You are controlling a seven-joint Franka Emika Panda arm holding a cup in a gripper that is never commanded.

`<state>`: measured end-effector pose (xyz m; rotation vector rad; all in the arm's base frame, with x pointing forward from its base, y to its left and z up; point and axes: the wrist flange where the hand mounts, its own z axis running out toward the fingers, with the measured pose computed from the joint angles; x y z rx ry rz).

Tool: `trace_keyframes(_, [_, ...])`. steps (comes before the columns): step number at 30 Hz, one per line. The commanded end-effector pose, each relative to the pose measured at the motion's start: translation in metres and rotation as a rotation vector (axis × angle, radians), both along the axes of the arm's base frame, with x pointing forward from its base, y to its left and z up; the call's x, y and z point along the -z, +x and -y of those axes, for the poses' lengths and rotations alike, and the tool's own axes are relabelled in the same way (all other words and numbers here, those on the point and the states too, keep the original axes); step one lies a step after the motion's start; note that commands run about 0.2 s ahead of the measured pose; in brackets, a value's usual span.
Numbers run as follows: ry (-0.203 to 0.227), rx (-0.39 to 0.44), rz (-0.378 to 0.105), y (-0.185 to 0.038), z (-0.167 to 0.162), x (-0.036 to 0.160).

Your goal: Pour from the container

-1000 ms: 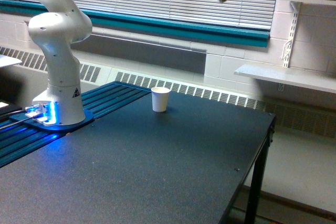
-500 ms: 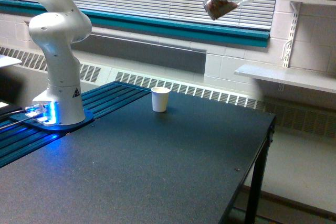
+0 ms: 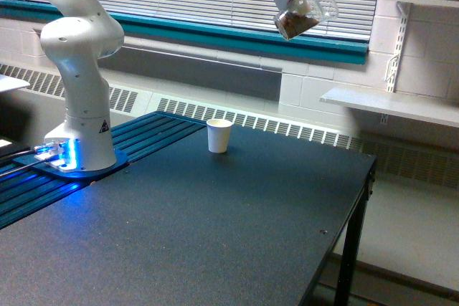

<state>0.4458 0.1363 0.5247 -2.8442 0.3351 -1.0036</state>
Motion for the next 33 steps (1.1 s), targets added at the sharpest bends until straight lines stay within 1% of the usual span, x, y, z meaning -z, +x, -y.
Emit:
trace_keyframes(1, [0.003, -0.042, 0.004, -0.013, -0.018, 0.003])
trace_keyframes(5, [-0.009, -0.067, -0.01, -0.022, -0.027, 0.012])
trace_keyframes(8, [-0.032, -0.08, -0.018, -0.03, -0.034, 0.022])
trace_keyframes(11, [-0.032, -0.091, -0.032, -0.036, -0.039, 0.028])
trace_keyframes(14, [-0.042, -0.101, -0.042, -0.042, -0.044, 0.036])
trace_keyframes(24, [-0.046, -0.146, -0.084, -0.063, -0.066, 0.059])
trace_keyframes(27, [-0.054, -0.153, -0.088, -0.067, -0.07, 0.064])
trace_keyframes(31, [-0.042, -0.155, -0.088, -0.072, -0.076, 0.067])
trace_keyframes(33, [-0.044, -0.158, -0.087, -0.074, -0.078, 0.069])
